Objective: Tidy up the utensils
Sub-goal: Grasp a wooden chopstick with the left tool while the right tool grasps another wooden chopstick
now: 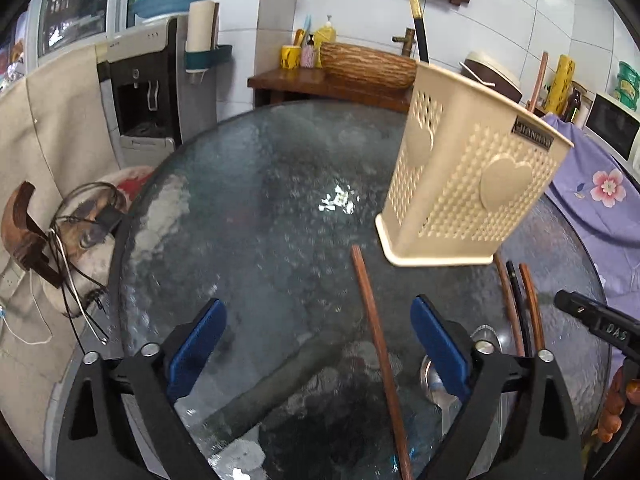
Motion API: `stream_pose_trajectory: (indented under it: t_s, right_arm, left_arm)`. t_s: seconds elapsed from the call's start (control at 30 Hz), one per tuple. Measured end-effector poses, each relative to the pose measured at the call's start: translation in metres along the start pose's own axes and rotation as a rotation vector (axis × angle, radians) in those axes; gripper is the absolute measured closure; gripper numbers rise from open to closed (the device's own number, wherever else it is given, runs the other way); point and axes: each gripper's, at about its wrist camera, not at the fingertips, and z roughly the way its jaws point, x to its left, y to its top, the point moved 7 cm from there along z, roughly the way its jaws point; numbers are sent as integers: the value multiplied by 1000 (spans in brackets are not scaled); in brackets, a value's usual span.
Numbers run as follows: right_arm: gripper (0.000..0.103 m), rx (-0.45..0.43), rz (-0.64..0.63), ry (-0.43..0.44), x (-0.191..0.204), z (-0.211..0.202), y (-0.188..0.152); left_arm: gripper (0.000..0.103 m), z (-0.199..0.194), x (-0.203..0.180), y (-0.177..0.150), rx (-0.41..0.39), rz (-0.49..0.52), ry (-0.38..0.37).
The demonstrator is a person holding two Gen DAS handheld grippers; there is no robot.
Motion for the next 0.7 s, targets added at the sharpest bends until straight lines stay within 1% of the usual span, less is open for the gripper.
stream_pose_trajectory:
  t_s: [0.23, 0.3, 0.37, 0.53, 0.67, 0.7]
  right_arm:
    - [63, 40, -28, -12, 8, 10, -18]
    - [66, 43, -33, -14, 9, 11, -18]
    - [72, 42, -32, -28, 5, 11, -17]
    - [73, 50, -17, -16, -5, 11, -14]
    - [73, 49, -33, -32, -1, 15, -9]
    - [73, 50, -39, -37, 0, 17, -7]
  left_arm:
    - [20, 6, -8, -8, 20, 28, -3]
    - [21, 7, -12, -10, 24, 33, -4]
    - [23, 9, -14, -12, 30, 39, -3]
    - [23, 12, -15, -16, 43, 39, -3]
    - [23, 14, -18, -14, 47, 37, -11]
    - [25, 14, -20, -13, 49, 43, -14]
